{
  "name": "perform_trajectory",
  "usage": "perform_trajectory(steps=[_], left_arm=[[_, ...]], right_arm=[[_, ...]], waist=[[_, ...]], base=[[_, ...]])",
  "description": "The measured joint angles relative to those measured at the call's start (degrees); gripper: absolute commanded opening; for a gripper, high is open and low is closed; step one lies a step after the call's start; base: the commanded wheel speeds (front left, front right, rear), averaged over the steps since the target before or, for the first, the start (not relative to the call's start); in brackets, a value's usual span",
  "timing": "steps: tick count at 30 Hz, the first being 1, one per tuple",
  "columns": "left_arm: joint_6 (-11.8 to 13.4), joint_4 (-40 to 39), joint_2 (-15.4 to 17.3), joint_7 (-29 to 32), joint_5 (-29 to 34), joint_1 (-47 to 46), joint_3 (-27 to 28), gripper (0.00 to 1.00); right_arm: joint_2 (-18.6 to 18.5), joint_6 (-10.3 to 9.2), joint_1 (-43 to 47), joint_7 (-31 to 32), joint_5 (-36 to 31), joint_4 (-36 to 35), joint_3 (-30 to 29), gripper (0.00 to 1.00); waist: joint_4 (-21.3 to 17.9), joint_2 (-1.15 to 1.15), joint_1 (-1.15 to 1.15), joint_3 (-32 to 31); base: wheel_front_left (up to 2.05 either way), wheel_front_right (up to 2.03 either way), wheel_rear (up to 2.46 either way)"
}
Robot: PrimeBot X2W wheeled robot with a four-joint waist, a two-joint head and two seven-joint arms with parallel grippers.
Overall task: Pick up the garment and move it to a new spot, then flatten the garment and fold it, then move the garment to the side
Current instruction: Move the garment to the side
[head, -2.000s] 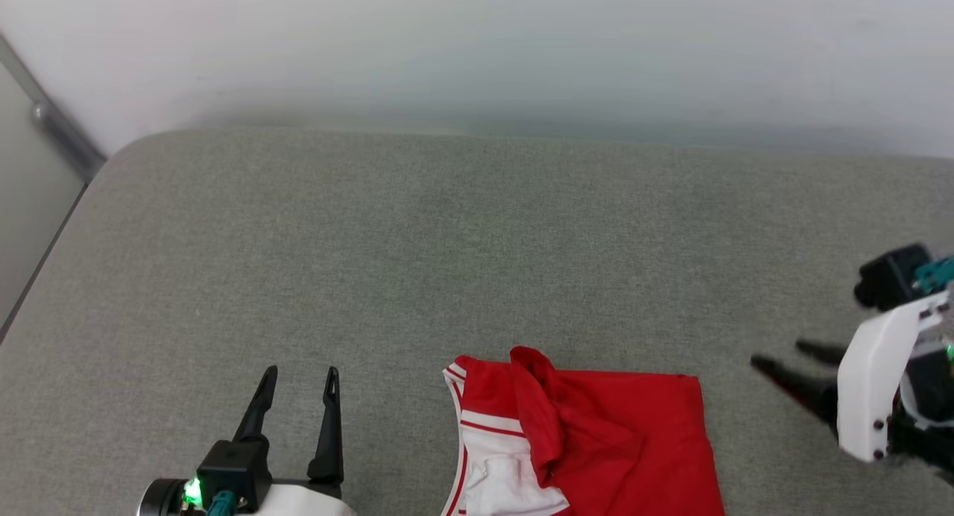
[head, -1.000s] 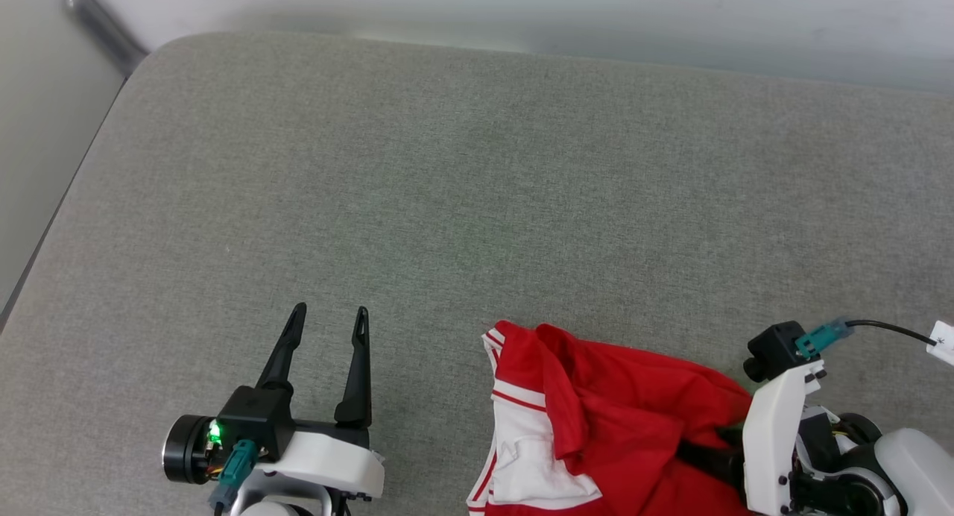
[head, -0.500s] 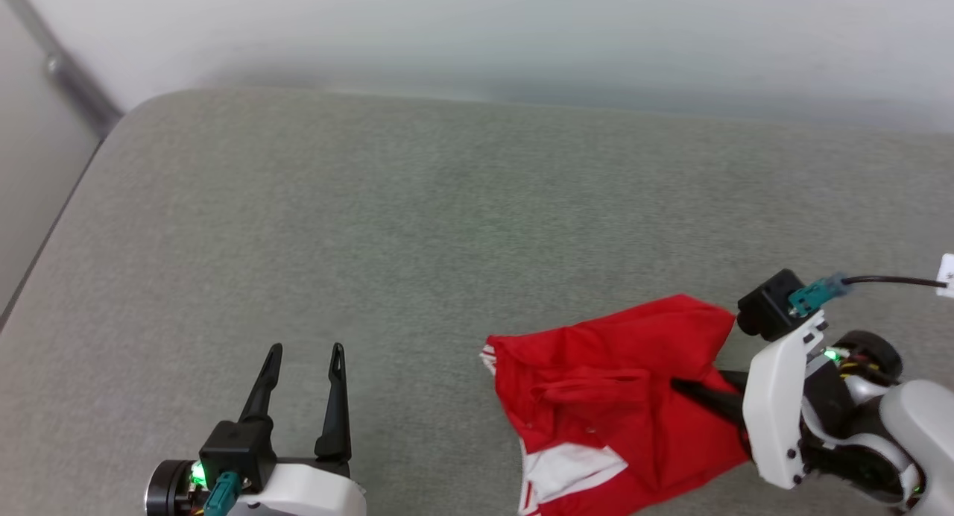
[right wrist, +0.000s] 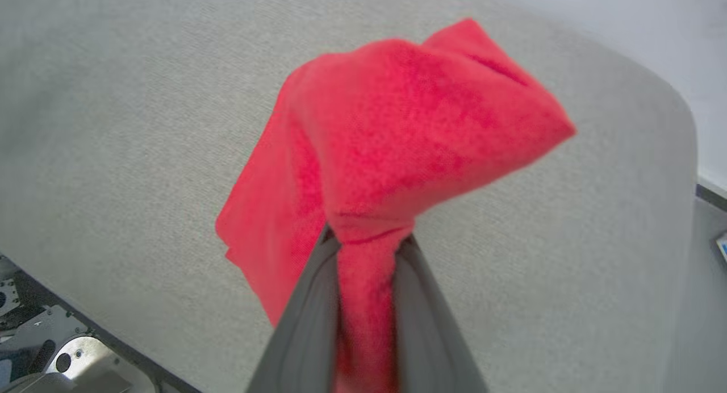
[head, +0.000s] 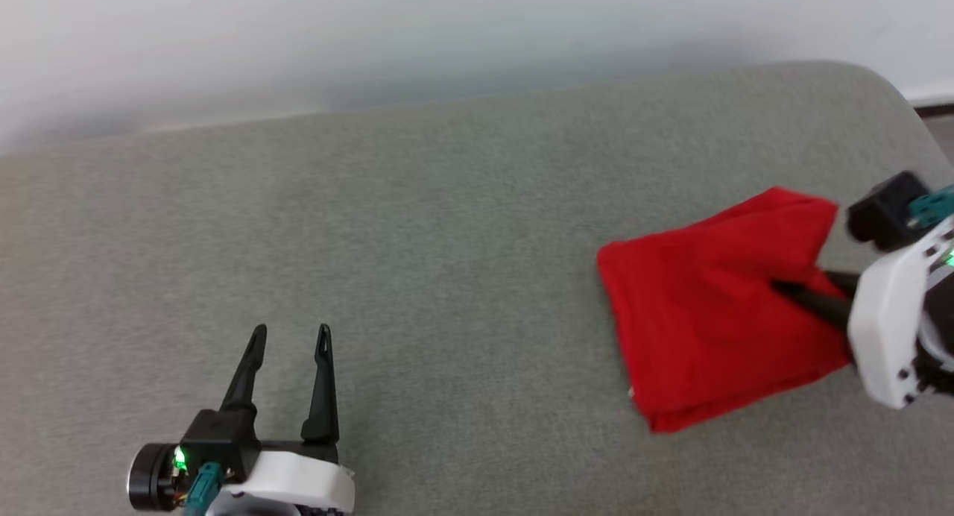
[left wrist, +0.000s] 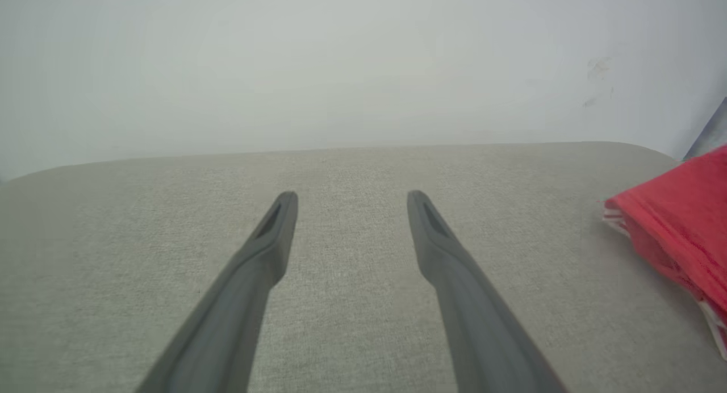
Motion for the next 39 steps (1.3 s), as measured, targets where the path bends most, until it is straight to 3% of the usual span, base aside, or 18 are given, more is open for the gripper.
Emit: perform_trajectory(steps=[7, 15, 20, 26, 27, 28, 29, 32, 39], left_arm=[[-2.25, -1.15, 0.01, 0.00, 2.26, -3.36, 1.05, 1.00], [-3.80, -3.32, 0.69, 0.00, 3.61, -6.87, 1.78, 1.00], [-4.32, -4.28, 1.19, 0.00, 4.09, -8.91, 1.80, 1.00], [-4.47, -4.59, 1.29, 0.00, 4.27, -9.99, 1.71, 1.00], [-4.47, -4.58, 1.26, 0.00, 4.27, -10.03, 1.71, 1.00], [-4.47, -4.50, 1.22, 0.00, 4.25, -10.03, 1.75, 1.00], [-4.47, -4.41, 1.18, 0.00, 4.24, -10.04, 1.76, 1.00], [-4.39, -4.05, 0.96, 0.00, 4.08, -9.99, 1.75, 1.00], [-3.69, -2.90, 0.47, 0.00, 3.08, -7.76, 1.56, 1.00]], right_arm=[[-4.22, 0.00, -3.52, -2.56, -4.56, 8.26, -4.48, 0.00], [-4.32, 0.01, -8.40, -4.37, -10.20, 20.38, -11.38, 0.00], [-2.99, 0.00, -12.51, -5.88, -14.99, 27.30, -15.24, 0.00], [1.07, 0.00, -14.33, -7.06, -18.47, 34.54, -19.01, 0.00], [1.66, 0.00, -14.51, -7.53, -19.09, 35.38, -19.38, 0.13], [2.18, 0.01, -14.73, -8.06, -19.79, 36.21, -19.81, 0.63], [2.60, 0.01, -14.85, -8.96, -20.45, 36.91, -20.42, 1.00], [3.24, 0.00, -14.86, -10.43, -22.42, 38.80, -21.46, 1.00], [3.74, 0.00, -14.78, -20.41, -29.26, 39.35, -25.79, 1.00]], waist=[[-3.50, 0.00, 0.00, 6.67], [-4.91, 0.00, 0.00, 14.49], [-4.87, 0.00, 0.01, 18.80], [-3.92, 0.00, 0.01, 21.47], [-3.75, 0.00, 0.01, 21.48], [-3.65, 0.00, 0.01, 21.34], [-3.56, 0.00, 0.01, 21.11], [-3.31, 0.00, 0.01, 19.92], [-2.45, 0.00, 0.00, 14.67]], base=[[0.00, 0.00, 0.00], [0.00, 0.00, 0.00], [0.00, 0.00, 0.00], [0.00, 0.00, 0.00], [0.00, 0.00, 0.00], [0.00, 0.00, 0.00], [0.00, 0.00, 0.00], [0.00, 0.00, 0.00], [0.00, 0.00, 0.00]])
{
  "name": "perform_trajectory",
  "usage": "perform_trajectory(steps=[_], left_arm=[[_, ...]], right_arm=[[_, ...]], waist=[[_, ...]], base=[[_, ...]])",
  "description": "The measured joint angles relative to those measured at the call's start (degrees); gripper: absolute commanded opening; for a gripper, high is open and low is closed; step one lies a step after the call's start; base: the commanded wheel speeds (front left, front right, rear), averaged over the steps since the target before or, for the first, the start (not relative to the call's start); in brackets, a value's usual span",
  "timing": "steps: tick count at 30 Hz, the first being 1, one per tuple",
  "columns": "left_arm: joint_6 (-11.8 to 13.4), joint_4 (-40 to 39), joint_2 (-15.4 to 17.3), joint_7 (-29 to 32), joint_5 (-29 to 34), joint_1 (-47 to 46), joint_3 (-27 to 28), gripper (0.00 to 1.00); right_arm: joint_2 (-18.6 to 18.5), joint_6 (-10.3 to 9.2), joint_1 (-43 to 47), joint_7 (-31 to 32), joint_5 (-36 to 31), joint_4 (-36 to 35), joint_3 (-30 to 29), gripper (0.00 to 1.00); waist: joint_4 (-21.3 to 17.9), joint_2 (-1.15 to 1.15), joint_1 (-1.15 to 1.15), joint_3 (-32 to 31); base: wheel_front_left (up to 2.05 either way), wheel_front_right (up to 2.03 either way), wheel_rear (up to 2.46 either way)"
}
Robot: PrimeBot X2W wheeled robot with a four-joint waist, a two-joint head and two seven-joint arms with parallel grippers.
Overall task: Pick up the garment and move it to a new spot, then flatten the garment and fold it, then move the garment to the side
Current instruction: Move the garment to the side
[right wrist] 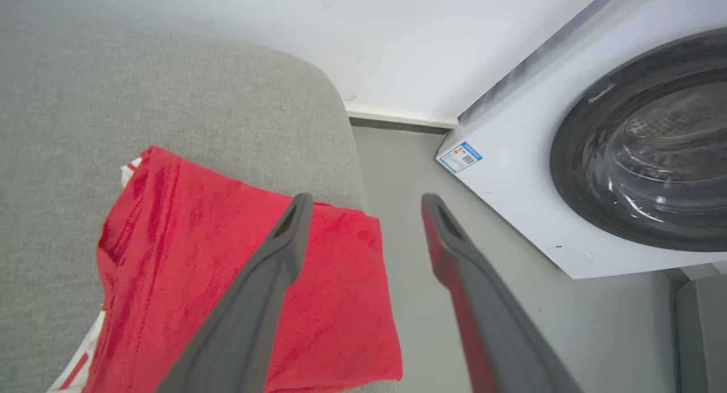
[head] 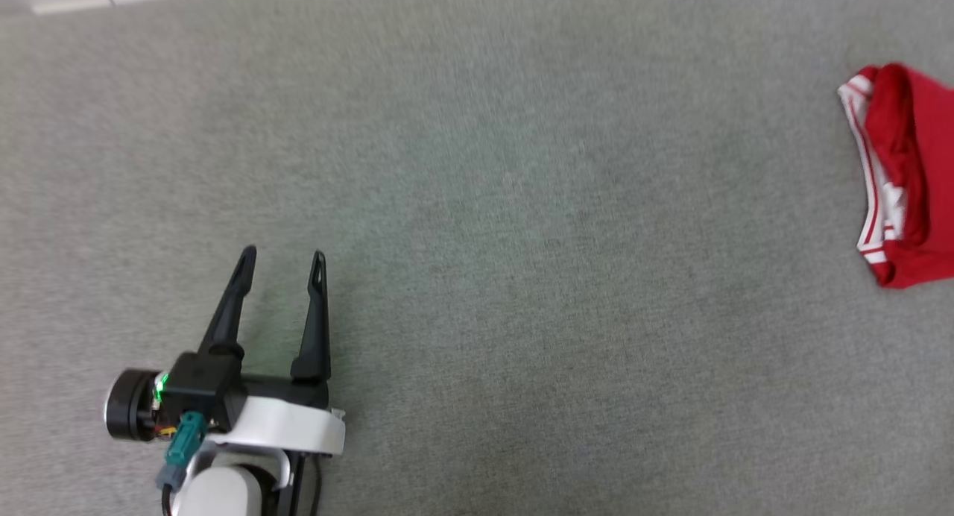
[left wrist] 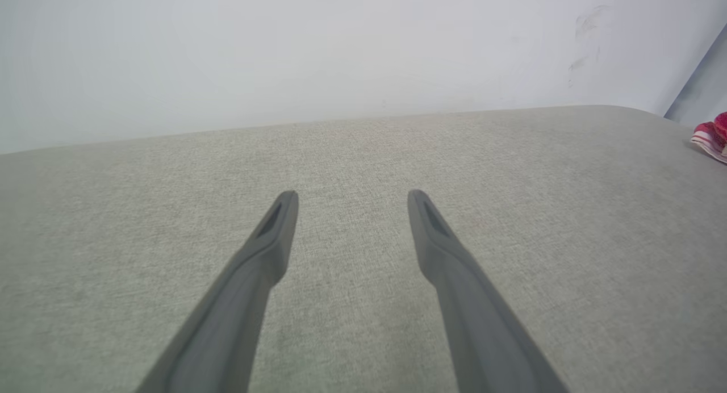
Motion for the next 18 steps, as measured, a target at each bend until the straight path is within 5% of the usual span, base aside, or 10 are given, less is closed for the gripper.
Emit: perform_trajectory(steps=[6, 13, 18], left_arm=[[1.08, 0.82, -0.27, 0.00, -1.14, 3.02, -0.29, 1.00], [1.96, 1.48, -0.38, 0.00, -2.14, 6.13, -0.57, 1.00], [2.35, 2.02, -0.44, 0.00, -2.79, 7.41, -0.78, 1.00]], right_arm=[[4.16, 0.00, 1.68, -10.78, -5.34, -4.69, -6.00, 1.00], [13.94, 0.00, 9.84, -24.27, -10.77, -16.05, -10.53, 1.00], [21.40, 0.00, 17.34, -28.32, -13.66, -23.15, -11.33, 1.00]], waist=[[1.42, 0.00, 0.00, -5.52], [4.01, 0.00, 0.00, -10.71], [6.19, 0.00, 0.00, -13.75]], base=[[0.00, 0.00, 0.00], [0.00, 0.00, 0.00], [0.00, 0.00, 0.00]])
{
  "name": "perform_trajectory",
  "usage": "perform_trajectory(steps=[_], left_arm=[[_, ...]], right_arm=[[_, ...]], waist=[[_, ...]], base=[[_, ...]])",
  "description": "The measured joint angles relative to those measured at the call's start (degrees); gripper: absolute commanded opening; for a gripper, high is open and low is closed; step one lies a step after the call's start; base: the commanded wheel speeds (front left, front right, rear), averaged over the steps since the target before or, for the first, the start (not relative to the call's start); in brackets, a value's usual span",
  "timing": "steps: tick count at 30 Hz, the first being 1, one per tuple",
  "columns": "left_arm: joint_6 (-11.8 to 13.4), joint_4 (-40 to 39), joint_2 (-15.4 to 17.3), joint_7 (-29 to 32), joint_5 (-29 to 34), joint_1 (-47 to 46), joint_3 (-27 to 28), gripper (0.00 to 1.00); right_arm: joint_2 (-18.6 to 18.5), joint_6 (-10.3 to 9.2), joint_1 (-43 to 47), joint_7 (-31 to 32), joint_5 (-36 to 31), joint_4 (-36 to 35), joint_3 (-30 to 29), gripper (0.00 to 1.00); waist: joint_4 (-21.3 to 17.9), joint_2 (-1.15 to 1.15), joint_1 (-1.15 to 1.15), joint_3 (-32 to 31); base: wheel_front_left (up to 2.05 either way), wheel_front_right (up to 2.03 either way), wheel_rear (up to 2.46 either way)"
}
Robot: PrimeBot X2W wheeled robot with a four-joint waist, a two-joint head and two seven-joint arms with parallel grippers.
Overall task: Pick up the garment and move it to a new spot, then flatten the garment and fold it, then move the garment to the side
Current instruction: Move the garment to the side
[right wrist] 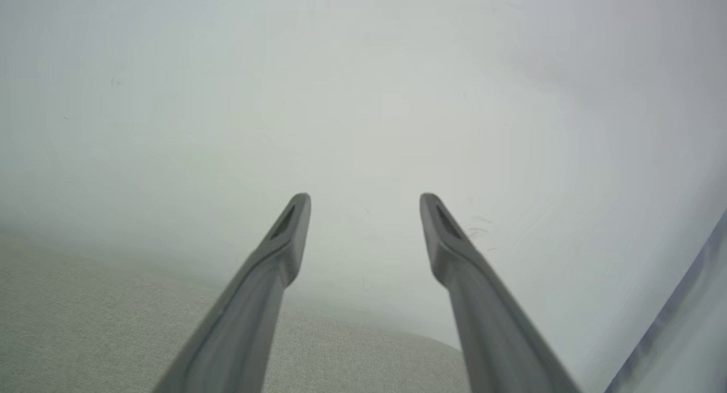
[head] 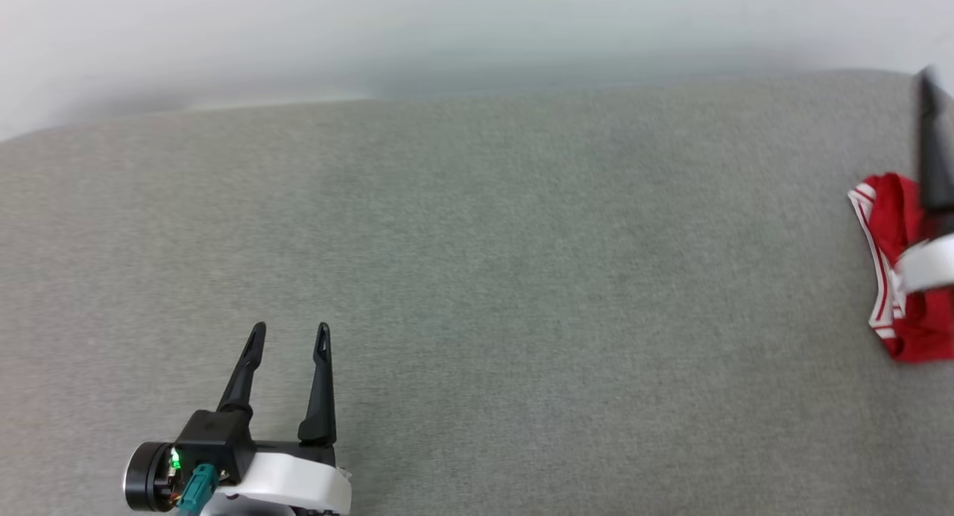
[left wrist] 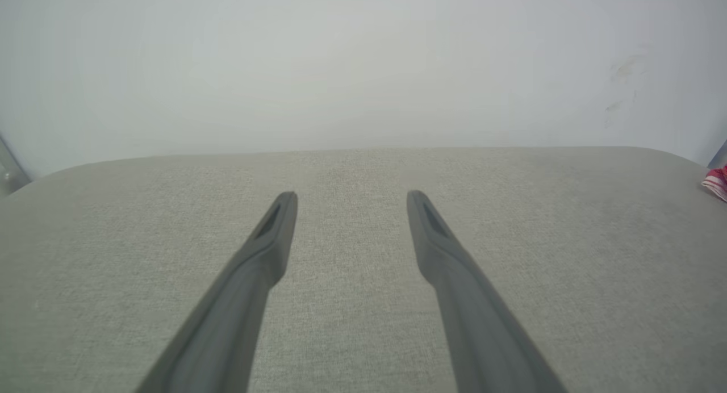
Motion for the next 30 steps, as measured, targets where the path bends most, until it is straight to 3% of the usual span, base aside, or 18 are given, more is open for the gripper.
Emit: perform_trajectory(steps=[11, 30], left_arm=[[1.01, 1.13, 0.00, 0.00, -1.37, 2.59, -0.35, 1.00], [1.37, 2.11, -0.01, 0.00, -2.34, 6.49, -0.65, 1.00]], right_arm=[[13.21, 0.00, 18.58, -1.34, -0.78, -7.67, 0.00, 1.00], [19.51, -0.01, 34.89, -1.46, -0.29, -11.63, -0.97, 1.00]], waist=[[4.23, 0.00, 0.00, -5.00], [6.23, 0.00, -0.01, -10.32]], base=[[0.00, 0.00, 0.00], [0.00, 0.00, 0.00]])
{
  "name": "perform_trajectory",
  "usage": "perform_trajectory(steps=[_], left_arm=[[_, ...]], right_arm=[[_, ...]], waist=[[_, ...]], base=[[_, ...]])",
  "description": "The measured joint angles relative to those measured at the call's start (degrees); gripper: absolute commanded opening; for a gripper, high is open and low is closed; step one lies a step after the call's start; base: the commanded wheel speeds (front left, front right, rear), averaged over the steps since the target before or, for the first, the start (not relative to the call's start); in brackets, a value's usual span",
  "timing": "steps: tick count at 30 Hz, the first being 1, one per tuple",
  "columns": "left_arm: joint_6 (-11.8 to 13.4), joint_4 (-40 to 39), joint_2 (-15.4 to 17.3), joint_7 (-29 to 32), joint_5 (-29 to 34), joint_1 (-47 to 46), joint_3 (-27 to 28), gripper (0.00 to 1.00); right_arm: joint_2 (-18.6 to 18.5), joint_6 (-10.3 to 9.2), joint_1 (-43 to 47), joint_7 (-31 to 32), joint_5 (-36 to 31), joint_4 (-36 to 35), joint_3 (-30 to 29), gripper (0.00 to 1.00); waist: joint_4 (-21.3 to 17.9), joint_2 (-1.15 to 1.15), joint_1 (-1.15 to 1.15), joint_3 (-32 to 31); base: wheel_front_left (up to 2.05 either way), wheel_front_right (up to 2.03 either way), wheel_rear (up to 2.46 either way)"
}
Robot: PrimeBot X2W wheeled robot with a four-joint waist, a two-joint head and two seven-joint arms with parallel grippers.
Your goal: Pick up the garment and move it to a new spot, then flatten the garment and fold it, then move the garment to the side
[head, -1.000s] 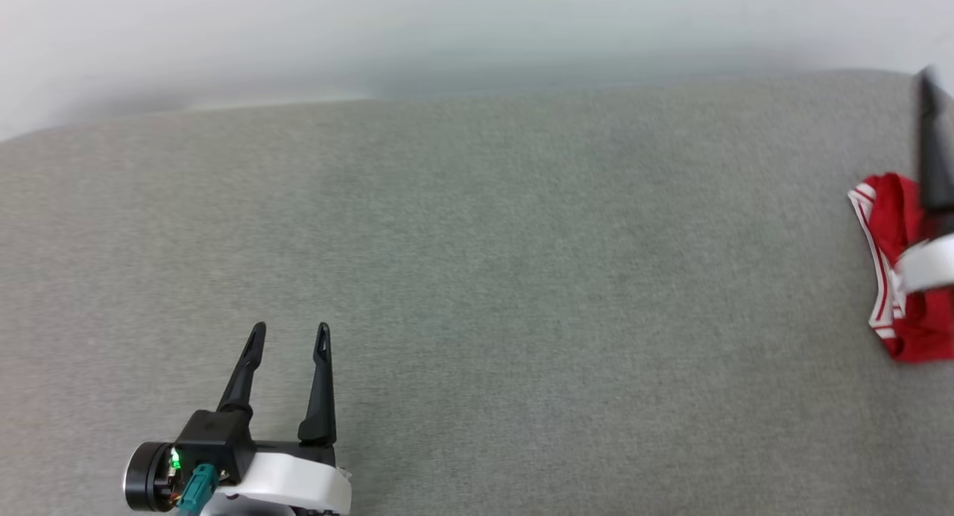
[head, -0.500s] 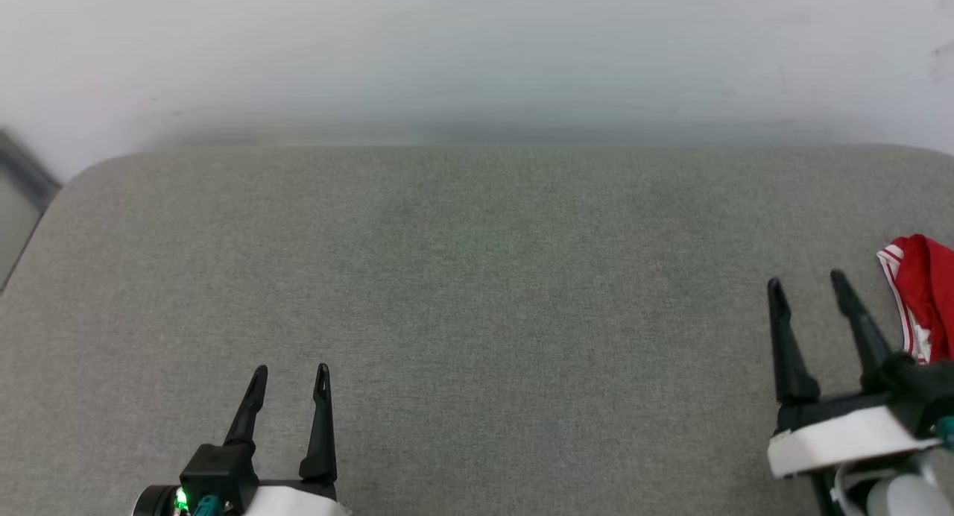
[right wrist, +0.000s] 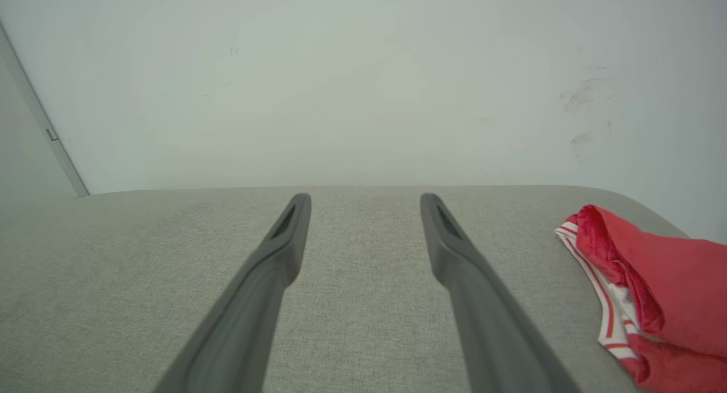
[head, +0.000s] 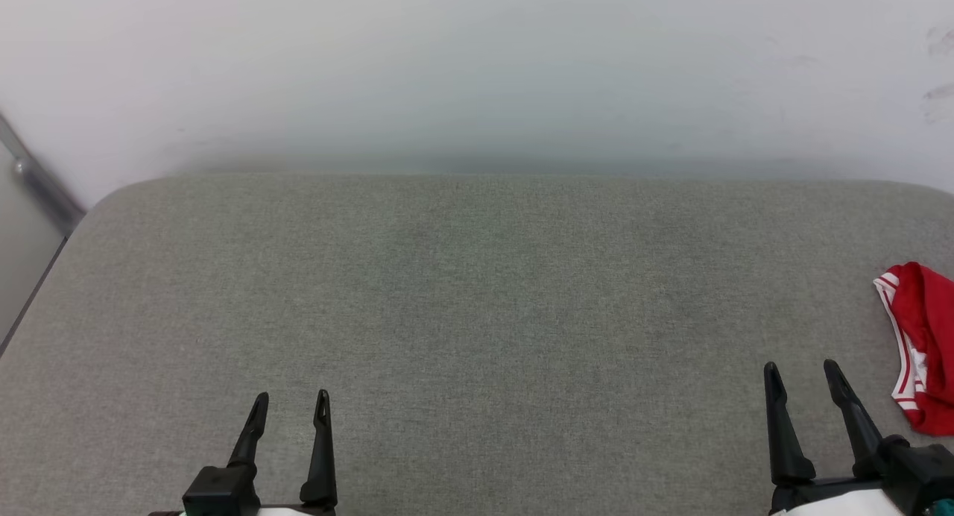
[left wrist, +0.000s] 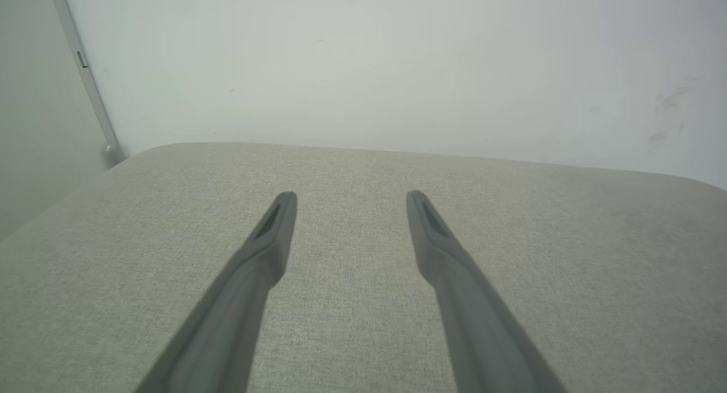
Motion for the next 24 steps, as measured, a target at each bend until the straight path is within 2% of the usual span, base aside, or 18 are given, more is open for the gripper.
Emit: perform_trajectory(steps=[14, 15, 20, 24], left_arm=[[0.07, 0.19, -0.01, 0.00, 0.81, 0.74, 0.33, 1.00], [0.05, 0.63, 0.00, 0.02, 0.85, 0.79, 0.22, 0.00], [0.03, 3.22, -0.02, 0.37, 0.07, 1.74, -0.05, 0.00], [-0.31, 3.69, 0.01, 1.41, -4.55, 1.64, 0.16, 0.00]], right_arm=[[0.34, 0.00, 2.07, 0.00, 2.09, -0.43, -0.63, 1.00], [0.34, 0.00, 2.07, 0.01, 2.15, 0.04, -0.58, 0.00], [0.35, 0.00, 2.11, 0.25, 2.76, 2.55, -0.43, 0.00], [0.35, 0.00, 2.02, 1.32, 7.15, 3.12, -0.41, 0.00]], waist=[[0.34, 0.00, 0.00, -1.11], [0.35, 0.00, 0.00, -1.13], [0.32, 0.00, 0.01, -1.13], [0.19, 0.00, 0.01, -1.04]], base=[[0.00, 0.00, 0.00], [0.00, 0.00, 0.00], [0.00, 0.00, 0.00], [0.00, 0.00, 0.00]])
